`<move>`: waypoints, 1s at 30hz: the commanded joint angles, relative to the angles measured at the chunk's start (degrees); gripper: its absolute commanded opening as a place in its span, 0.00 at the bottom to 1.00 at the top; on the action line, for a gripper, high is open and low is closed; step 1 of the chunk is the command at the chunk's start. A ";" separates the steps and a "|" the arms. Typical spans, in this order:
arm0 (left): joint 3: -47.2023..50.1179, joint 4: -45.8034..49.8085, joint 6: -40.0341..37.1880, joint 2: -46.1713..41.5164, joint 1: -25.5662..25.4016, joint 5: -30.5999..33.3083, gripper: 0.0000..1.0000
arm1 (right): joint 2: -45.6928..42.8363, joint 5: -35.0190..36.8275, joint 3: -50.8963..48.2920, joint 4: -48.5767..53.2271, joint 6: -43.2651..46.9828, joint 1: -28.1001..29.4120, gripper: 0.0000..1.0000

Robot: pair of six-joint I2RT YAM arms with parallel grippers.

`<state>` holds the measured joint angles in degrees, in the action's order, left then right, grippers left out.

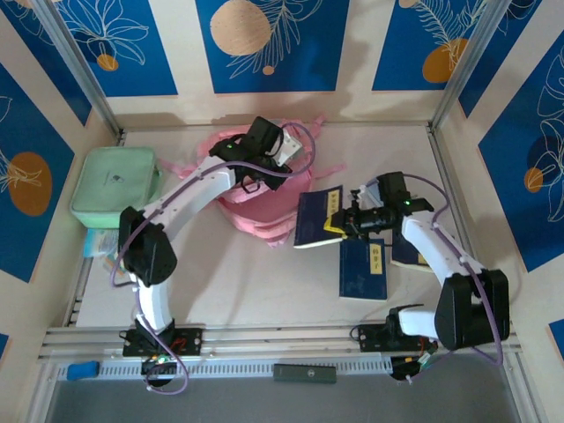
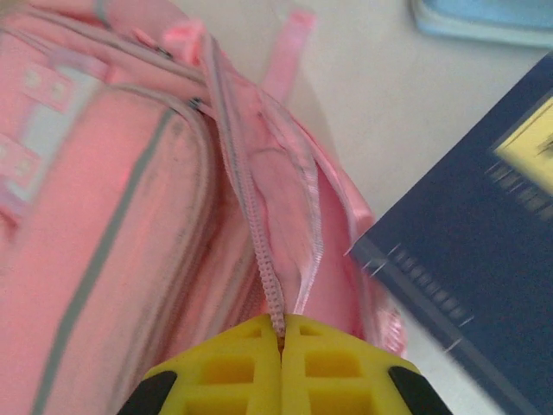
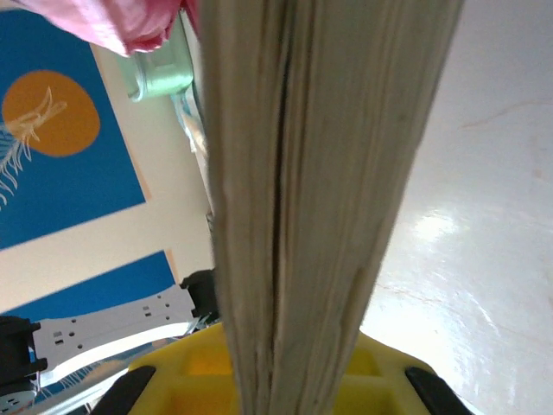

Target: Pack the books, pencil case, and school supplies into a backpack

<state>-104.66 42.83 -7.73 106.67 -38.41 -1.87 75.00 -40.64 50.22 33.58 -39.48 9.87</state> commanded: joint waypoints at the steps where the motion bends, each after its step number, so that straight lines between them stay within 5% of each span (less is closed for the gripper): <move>1: -0.90 -2.53 1.82 -4.37 -1.78 1.72 0.00 | 5.41 2.01 4.51 -9.19 -4.28 4.40 0.00; 11: -4.41 -4.57 6.86 -7.20 -1.92 3.66 0.00 | 34.68 9.43 25.88 -20.84 -2.55 14.94 0.00; 19: -7.38 -4.07 4.46 -6.88 -1.73 8.11 0.00 | 41.45 12.36 28.97 -26.50 0.18 13.85 0.37; 24: -8.25 -3.31 3.73 -5.63 -1.44 10.76 0.00 | 38.28 14.79 28.01 -19.51 4.43 12.95 0.45; 30: -8.19 -4.16 3.30 -5.18 -1.19 8.94 0.00 | 35.71 13.02 22.29 -19.75 5.92 13.23 0.09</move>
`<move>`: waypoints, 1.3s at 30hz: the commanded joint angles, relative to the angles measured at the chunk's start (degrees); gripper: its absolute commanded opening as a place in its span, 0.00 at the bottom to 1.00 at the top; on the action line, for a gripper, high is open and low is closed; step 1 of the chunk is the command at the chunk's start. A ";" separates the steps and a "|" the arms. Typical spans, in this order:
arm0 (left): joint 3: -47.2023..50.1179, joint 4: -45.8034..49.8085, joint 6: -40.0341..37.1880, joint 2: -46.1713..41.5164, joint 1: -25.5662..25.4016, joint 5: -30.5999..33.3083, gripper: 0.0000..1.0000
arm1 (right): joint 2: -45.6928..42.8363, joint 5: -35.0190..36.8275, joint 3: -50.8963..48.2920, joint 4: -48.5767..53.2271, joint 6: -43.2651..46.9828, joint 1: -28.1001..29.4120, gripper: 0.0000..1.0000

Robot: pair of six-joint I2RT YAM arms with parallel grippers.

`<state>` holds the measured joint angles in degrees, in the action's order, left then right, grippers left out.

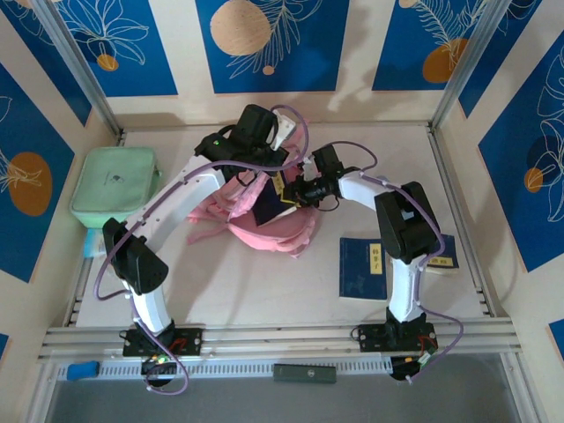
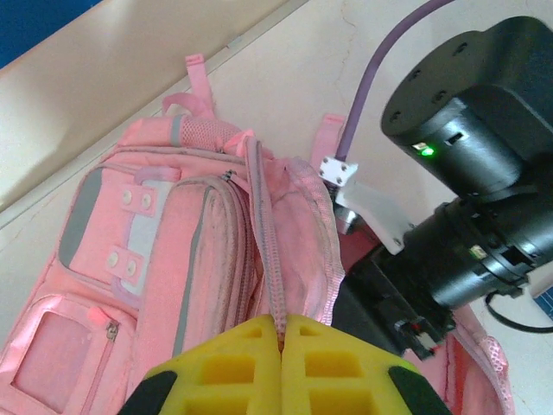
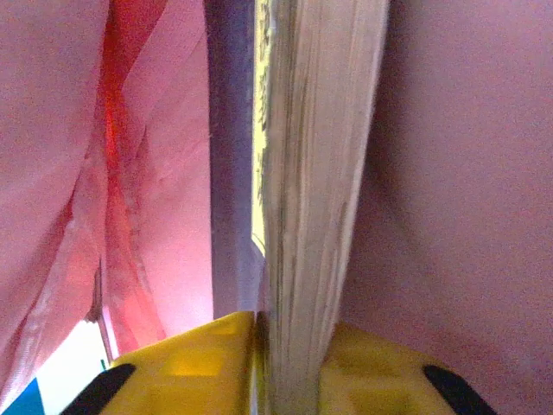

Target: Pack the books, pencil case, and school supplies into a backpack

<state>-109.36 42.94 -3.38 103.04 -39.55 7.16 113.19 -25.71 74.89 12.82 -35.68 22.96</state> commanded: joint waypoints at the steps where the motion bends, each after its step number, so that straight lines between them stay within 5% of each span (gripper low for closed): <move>1: -3.40 -4.40 -1.33 -1.31 0.00 -0.15 0.00 | -2.95 -3.85 -3.09 -0.63 1.96 -0.09 0.03; 13: -2.95 -2.07 -3.92 -3.00 0.00 -7.74 0.00 | -8.94 -12.23 -9.36 -14.75 -2.55 -0.51 0.00; 21: -1.70 -3.38 -3.48 -4.89 -0.02 -9.71 0.00 | 3.54 -8.78 3.43 -12.84 -2.90 1.32 0.00; 24: -1.04 -3.65 -3.21 -5.30 0.03 -6.52 0.00 | 5.86 -5.16 4.79 -12.38 -2.11 1.42 0.13; 27: -1.02 -3.66 -3.02 -5.22 0.00 -4.50 0.00 | 6.51 -3.44 3.82 -13.32 -2.38 0.05 0.38; 32: -0.68 -3.83 -3.89 -4.61 0.33 -2.85 0.00 | -0.39 2.83 0.54 -6.80 1.17 -0.08 0.58; 36: -0.51 -4.30 -3.65 -4.18 0.48 -3.25 0.00 | -6.47 13.67 -2.74 4.77 1.52 1.37 0.65; 39: 0.52 -5.48 -3.47 -4.38 0.44 -3.69 0.00 | -7.28 16.31 -4.72 9.19 -1.71 1.96 0.60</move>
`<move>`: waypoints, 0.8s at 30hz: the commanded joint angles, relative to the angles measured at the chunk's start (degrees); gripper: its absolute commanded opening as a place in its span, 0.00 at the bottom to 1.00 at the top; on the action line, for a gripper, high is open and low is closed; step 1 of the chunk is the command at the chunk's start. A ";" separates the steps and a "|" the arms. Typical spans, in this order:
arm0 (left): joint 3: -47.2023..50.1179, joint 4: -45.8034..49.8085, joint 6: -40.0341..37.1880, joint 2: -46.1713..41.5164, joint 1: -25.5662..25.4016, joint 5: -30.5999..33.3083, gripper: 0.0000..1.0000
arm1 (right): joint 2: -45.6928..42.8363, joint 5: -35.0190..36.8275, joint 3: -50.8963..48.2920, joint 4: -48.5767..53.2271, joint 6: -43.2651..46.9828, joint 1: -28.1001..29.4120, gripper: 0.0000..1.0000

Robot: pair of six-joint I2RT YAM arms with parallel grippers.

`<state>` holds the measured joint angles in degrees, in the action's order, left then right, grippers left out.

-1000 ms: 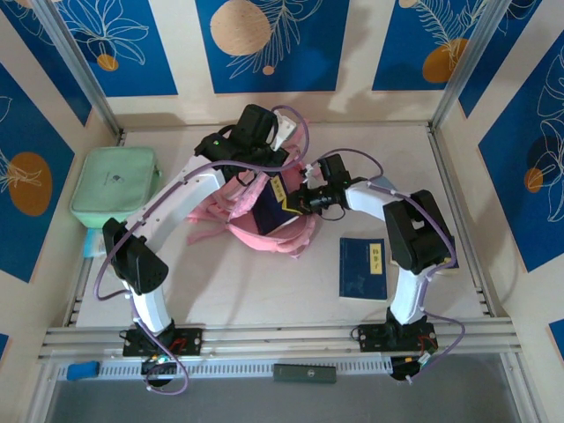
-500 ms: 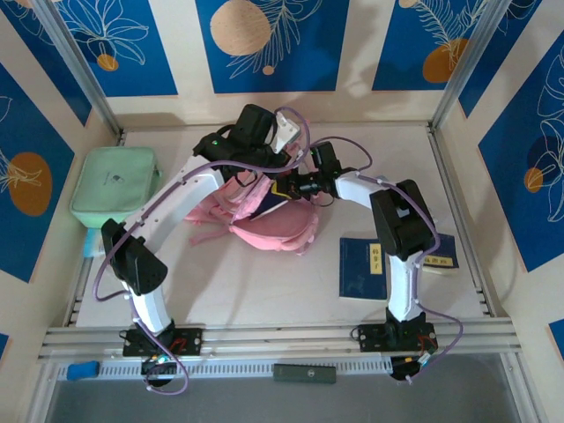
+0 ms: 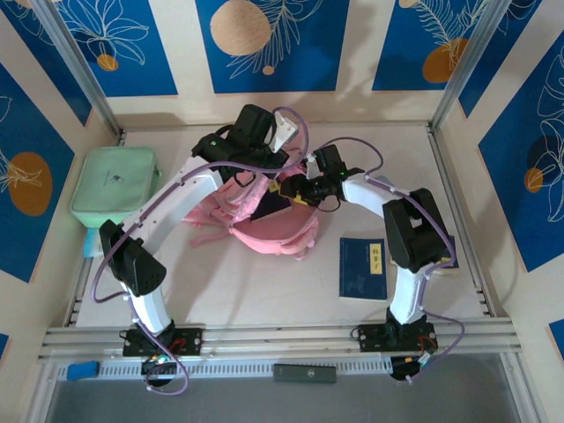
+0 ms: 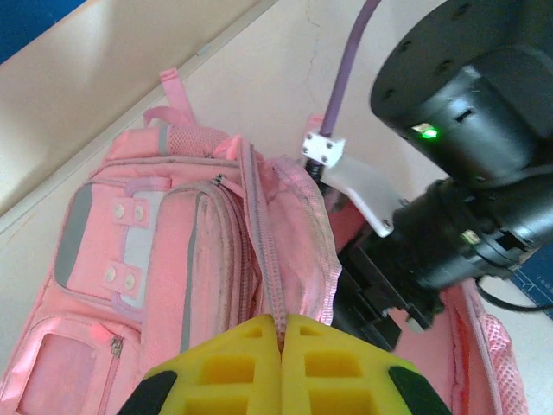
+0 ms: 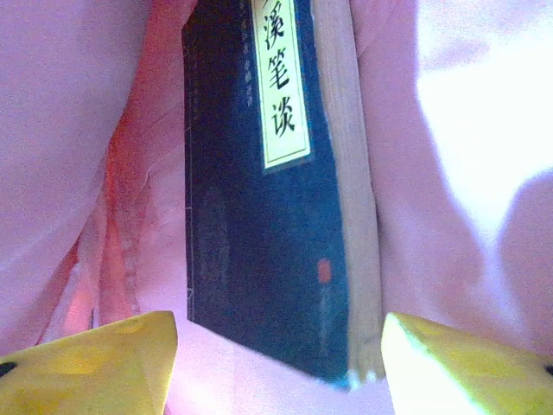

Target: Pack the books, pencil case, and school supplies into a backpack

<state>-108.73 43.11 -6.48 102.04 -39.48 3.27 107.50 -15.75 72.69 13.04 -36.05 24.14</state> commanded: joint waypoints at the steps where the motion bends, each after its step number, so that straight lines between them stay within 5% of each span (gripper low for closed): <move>1: 0.09 -5.92 -0.16 -3.47 0.40 0.20 0.00 | -2.29 6.43 -4.22 7.35 -1.93 1.48 0.57; 6: 0.70 -5.25 0.15 -3.38 0.38 -1.36 0.00 | 0.93 5.55 -2.67 5.09 -3.22 5.87 0.31; 12: 2.74 -3.69 0.08 -4.82 0.45 -1.49 0.00 | 6.35 10.05 2.37 -0.21 -4.21 5.03 0.16; 16: 5.52 -3.94 -0.02 -6.60 0.37 -0.42 0.00 | 5.00 10.97 3.82 -5.33 -3.46 3.54 0.14; 19: 6.60 -4.38 -0.37 -6.76 0.47 0.76 0.00 | 5.45 11.44 6.67 1.03 -1.43 3.63 0.15; 24: 8.90 -6.02 0.84 -5.91 0.59 1.48 0.00 | -3.72 0.48 -3.32 0.97 2.60 2.01 0.20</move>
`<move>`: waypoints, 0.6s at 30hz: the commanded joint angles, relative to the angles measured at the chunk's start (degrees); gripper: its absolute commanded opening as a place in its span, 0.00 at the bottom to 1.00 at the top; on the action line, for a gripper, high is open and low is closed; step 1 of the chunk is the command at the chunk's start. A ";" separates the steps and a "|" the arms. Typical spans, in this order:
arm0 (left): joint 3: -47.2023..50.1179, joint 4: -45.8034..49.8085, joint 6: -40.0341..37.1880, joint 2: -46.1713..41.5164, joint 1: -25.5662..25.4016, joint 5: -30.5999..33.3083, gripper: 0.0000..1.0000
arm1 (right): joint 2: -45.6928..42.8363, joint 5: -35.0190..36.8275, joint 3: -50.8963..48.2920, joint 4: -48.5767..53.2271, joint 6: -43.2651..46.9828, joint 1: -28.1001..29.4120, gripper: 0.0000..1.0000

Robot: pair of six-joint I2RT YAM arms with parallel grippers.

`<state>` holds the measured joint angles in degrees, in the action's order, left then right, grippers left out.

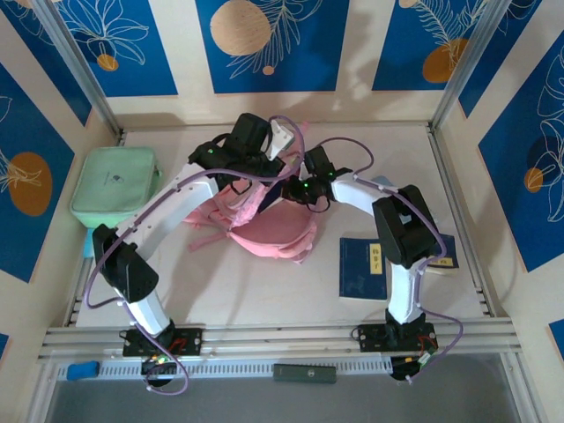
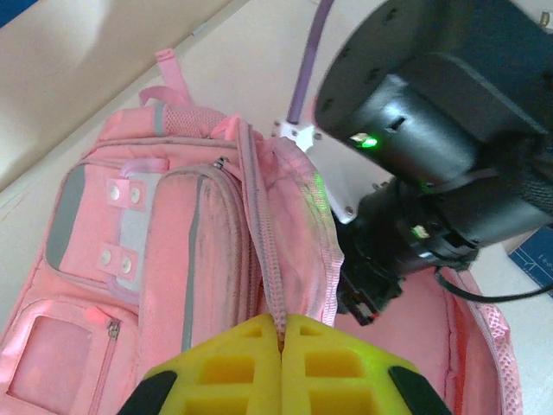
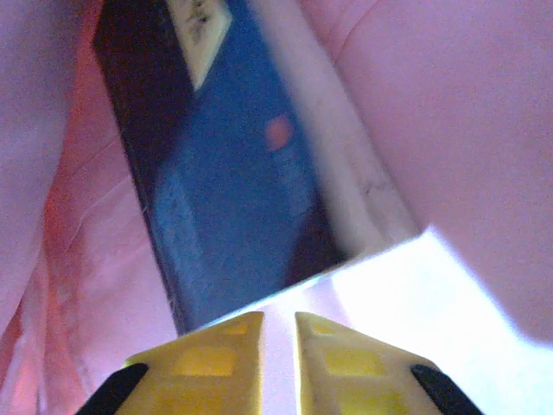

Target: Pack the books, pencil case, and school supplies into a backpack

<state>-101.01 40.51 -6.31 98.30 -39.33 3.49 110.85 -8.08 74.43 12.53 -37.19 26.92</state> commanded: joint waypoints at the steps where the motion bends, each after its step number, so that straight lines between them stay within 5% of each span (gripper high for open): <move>1: 1.77 -3.74 1.43 -1.86 0.40 1.05 0.00 | -10.34 -8.66 -7.20 3.12 4.04 -1.21 0.22; 8: 10.35 -8.29 11.30 -0.47 0.12 -3.05 0.00 | -32.96 -5.53 -18.56 21.03 -2.02 -10.42 0.34; 13: 17.29 -10.02 16.00 1.36 -1.89 -5.62 0.00 | -42.51 -3.25 -22.19 34.65 -1.93 -24.70 0.46; 18: 19.91 -8.00 17.58 0.95 -5.13 -8.48 0.31 | -47.51 0.34 -26.21 40.80 -3.17 -35.13 0.57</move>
<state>-81.45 31.35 8.21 99.57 -43.09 -2.35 65.39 -9.50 50.54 44.29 -39.42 -5.72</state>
